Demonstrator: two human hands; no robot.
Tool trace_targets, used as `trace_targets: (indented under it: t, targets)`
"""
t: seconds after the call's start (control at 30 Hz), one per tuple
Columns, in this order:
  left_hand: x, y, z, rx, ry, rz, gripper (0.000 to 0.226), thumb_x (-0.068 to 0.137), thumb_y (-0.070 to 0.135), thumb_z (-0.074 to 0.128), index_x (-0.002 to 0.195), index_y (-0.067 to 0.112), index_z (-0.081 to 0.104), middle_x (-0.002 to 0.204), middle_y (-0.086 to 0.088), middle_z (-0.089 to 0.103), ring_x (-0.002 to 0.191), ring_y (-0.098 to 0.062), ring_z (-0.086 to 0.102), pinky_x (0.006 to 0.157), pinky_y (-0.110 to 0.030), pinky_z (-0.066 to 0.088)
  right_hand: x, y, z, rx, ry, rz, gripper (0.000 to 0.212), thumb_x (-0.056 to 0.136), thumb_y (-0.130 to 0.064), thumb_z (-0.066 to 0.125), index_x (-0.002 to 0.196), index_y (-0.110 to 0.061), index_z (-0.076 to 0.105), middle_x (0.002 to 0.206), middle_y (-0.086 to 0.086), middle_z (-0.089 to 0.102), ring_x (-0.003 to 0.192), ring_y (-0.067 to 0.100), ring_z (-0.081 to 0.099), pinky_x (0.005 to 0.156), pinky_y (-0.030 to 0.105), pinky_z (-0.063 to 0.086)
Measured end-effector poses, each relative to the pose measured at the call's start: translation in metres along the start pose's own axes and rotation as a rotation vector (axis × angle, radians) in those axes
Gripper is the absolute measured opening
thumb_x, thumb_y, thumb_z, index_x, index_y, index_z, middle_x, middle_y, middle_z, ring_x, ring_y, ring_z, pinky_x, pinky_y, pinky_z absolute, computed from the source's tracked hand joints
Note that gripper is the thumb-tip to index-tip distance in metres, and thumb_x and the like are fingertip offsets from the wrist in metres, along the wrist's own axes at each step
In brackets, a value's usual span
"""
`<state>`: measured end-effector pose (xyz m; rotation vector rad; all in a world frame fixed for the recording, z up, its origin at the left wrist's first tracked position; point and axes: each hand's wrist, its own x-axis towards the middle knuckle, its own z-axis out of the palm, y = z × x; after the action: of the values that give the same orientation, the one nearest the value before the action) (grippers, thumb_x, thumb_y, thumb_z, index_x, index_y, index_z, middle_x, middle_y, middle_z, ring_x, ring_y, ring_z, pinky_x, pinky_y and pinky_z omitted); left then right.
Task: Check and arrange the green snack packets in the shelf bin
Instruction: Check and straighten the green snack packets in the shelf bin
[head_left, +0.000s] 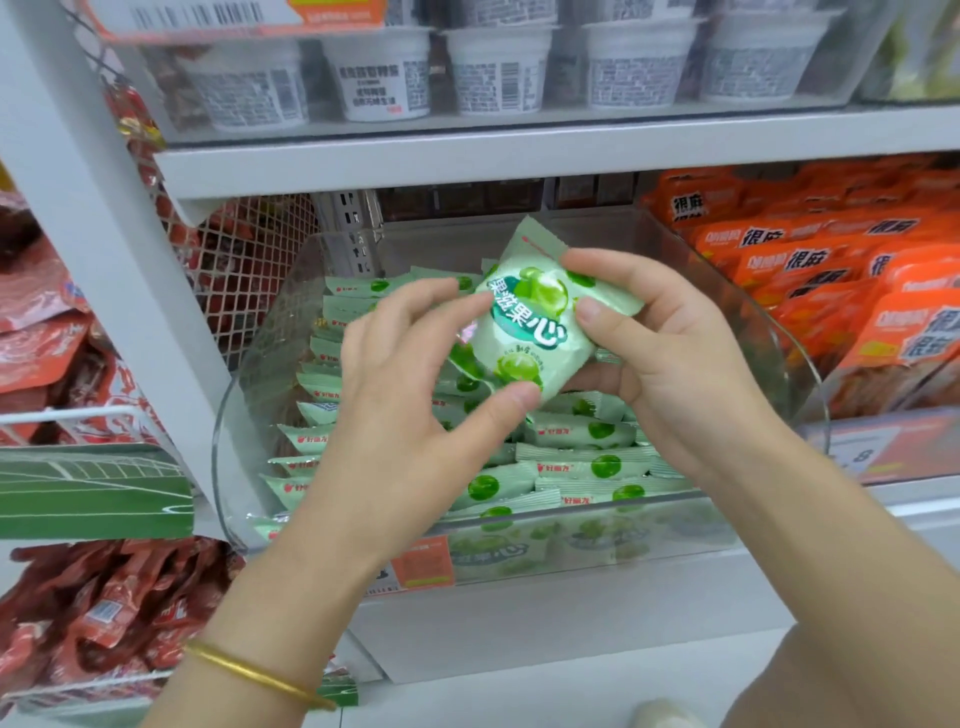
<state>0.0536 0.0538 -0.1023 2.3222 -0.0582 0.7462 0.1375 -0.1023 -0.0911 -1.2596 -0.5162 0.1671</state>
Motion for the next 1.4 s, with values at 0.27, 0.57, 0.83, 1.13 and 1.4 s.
trace_targets:
  t: [0.27, 0.57, 0.83, 1.13, 1.4]
  targets:
    - [0.002, -0.002, 0.000, 0.215, 0.012, 0.083, 0.052, 0.080, 0.041, 0.049, 0.128, 0.022, 0.056, 0.122, 0.010, 0.053, 0.115, -0.015, 0.046, 0.099, -0.033, 0.034, -0.005, -0.001, 0.009, 0.107, -0.042, 0.052, 0.036, 0.080, -0.021, 0.058, 0.113, -0.009, 0.058, 0.112, 0.020, 0.059, 0.092, 0.025, 0.065, 0.068, 0.037, 0.057]
    - [0.006, 0.010, -0.016, -0.340, 0.136, -0.134, 0.027, 0.095, 0.013, 0.051, 0.099, 0.036, 0.065, 0.097, 0.023, 0.067, 0.084, 0.003, 0.062, 0.071, -0.009, 0.047, -0.001, 0.000, -0.002, -0.357, 0.088, -0.169, 0.027, 0.087, -0.028, 0.058, 0.114, -0.033, 0.062, 0.123, -0.005, 0.058, 0.111, 0.005, 0.057, 0.097, 0.034, 0.048]
    - [0.005, 0.000, -0.013, -0.554, 0.035, -0.209, 0.026, 0.093, 0.023, 0.047, 0.105, 0.033, 0.067, 0.102, 0.003, 0.071, 0.094, -0.025, 0.067, 0.087, -0.046, 0.053, -0.004, -0.004, 0.005, -0.201, -0.019, -0.250, 0.030, 0.079, -0.006, 0.064, 0.092, -0.025, 0.045, 0.104, 0.003, 0.062, 0.079, 0.016, 0.063, 0.055, 0.028, 0.051]
    - [0.002, 0.005, -0.010, -0.587, -0.075, -0.158, 0.056, 0.073, 0.015, 0.076, 0.117, 0.038, 0.051, 0.109, 0.011, 0.067, 0.090, -0.012, 0.068, 0.075, -0.024, 0.057, -0.005, -0.003, 0.009, -0.152, -0.006, -0.161, 0.025, 0.087, 0.005, 0.056, 0.096, -0.017, 0.065, 0.103, 0.003, 0.065, 0.071, 0.011, 0.064, 0.056, 0.024, 0.053]
    - [0.003, 0.009, -0.009, -0.547, -0.055, -0.154, 0.059, 0.077, 0.006, 0.074, 0.118, 0.040, 0.048, 0.110, 0.009, 0.065, 0.092, -0.018, 0.066, 0.079, -0.034, 0.057, -0.005, -0.001, 0.007, -0.120, 0.033, -0.091, 0.025, 0.087, 0.006, 0.056, 0.098, -0.015, 0.064, 0.106, 0.005, 0.066, 0.074, 0.014, 0.065, 0.057, 0.029, 0.056]
